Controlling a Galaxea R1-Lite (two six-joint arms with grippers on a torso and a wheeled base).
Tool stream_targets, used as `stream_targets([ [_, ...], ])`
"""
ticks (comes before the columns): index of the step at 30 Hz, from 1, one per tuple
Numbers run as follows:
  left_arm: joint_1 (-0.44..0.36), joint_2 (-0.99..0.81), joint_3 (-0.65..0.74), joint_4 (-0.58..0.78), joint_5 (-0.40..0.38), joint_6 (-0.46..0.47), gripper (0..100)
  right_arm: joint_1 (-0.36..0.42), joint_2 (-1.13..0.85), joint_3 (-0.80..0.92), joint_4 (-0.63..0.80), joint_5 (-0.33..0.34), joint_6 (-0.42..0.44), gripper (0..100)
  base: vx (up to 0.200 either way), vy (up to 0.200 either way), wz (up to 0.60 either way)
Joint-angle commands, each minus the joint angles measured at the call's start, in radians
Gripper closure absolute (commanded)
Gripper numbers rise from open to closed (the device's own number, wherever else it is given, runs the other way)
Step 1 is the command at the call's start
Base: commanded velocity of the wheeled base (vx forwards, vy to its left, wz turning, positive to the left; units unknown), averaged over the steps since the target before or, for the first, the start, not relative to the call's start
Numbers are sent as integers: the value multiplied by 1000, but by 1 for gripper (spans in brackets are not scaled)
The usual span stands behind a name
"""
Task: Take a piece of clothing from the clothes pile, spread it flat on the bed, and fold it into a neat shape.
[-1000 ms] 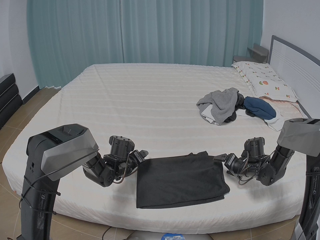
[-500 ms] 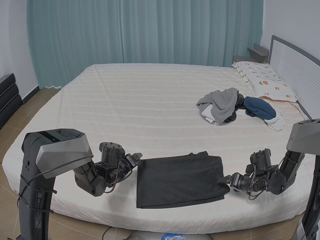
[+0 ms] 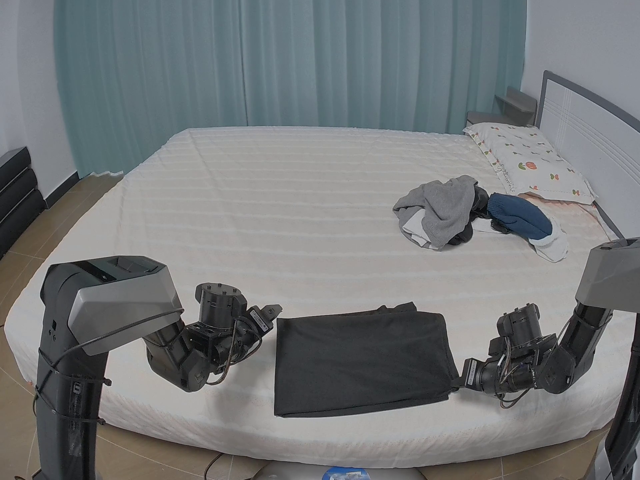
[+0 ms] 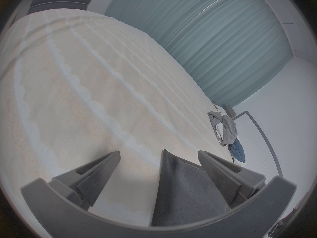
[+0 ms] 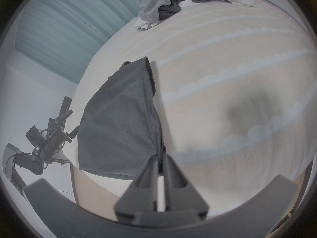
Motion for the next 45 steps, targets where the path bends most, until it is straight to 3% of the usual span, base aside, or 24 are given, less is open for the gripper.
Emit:
stream_targets([
  [1, 0, -1, 0, -1, 0, 0, 0, 4, -24, 12, -2, -9, -3, 100, 0, 0, 0],
  [11, 0, -1, -2, -1, 0, 0, 0, 8, -25, 33, -5, -11, -46, 100, 0, 0, 0],
  [12, 0, -1, -3, -1, 0, 0, 0, 8, -24, 35, -6, -11, -56, 0, 0, 0, 0],
  [21, -1, 2, -8, -1, 0, 0, 0, -27, -36, -57, -14, -6, -48, 0, 0, 0, 0],
  [26, -1, 4, -8, -1, 0, 0, 0, -41, 65, -200, -14, -6, 44, 0, 0, 0, 0],
  [32, -1, 4, -10, -1, 0, 0, 0, -52, 179, -385, -14, -6, 282, 0, 0, 0, 0],
  [44, -3, 6, -14, -1, 0, 0, 0, -59, 239, -485, -23, -6, 366, 0, 0, 0, 0],
  [45, -3, 6, -14, -1, 0, 0, 0, -59, 239, -484, -23, -6, 369, 100, 0, 0, 0],
])
